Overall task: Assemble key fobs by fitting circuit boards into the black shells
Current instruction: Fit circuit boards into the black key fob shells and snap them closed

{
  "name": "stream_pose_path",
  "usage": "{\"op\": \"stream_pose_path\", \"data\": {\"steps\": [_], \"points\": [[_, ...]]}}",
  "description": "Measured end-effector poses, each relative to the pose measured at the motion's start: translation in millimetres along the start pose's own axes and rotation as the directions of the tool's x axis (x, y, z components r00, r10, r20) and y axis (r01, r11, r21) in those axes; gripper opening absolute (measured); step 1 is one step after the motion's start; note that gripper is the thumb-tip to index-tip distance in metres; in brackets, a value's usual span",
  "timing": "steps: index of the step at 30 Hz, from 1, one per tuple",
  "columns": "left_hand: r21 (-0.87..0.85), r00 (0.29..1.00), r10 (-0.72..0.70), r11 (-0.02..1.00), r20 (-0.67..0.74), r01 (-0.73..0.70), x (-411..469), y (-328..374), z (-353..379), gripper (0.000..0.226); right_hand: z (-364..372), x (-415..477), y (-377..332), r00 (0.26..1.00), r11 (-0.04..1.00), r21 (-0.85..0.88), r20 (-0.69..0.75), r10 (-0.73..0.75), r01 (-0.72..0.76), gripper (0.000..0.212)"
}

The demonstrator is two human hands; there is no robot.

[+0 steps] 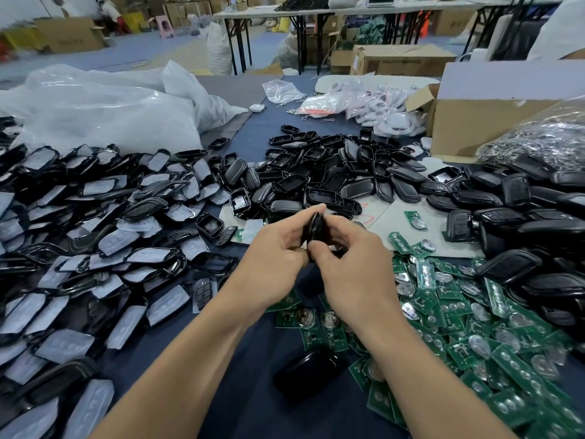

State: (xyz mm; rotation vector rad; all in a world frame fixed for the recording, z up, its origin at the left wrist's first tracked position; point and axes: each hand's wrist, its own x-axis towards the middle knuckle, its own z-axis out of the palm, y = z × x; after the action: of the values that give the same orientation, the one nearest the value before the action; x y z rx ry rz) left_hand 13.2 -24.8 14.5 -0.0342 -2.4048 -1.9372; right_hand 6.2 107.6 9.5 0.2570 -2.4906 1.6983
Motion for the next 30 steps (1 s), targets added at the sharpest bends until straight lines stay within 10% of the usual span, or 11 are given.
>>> {"op": "stream_pose_path", "data": {"steps": [8, 16, 22, 30], "points": [[-0.443, 0.990, -0.072, 0.889, 0.120, 0.118, -3, 10, -1, 0.068, 2, -9, -7, 0.992, 0.983, -0.140, -0.032, -0.120, 0.115, 0.036], [0.119, 0.890, 0.230, 0.973, -0.394, -0.198, -7, 11, 6, 0.026, 9, -16, -18, 0.975, 0.936, -0.276, 0.045, -0.217, 0.220, 0.058], [-0.041, 0.925, 0.094, 0.992, -0.369, -0.117, -5, 16, 4, 0.041, 6, -11, -9, 0.969, 0.921, -0.311, 0.001, -0.246, 0.234, 0.045], [-0.275, 0.958, -0.022, 0.960, -0.284, -0.060, -3, 17, -4, 0.028, -9, 3, -2, 0.997, 0.983, 0.181, -0.075, -0.015, 0.028, 0.032]]}}
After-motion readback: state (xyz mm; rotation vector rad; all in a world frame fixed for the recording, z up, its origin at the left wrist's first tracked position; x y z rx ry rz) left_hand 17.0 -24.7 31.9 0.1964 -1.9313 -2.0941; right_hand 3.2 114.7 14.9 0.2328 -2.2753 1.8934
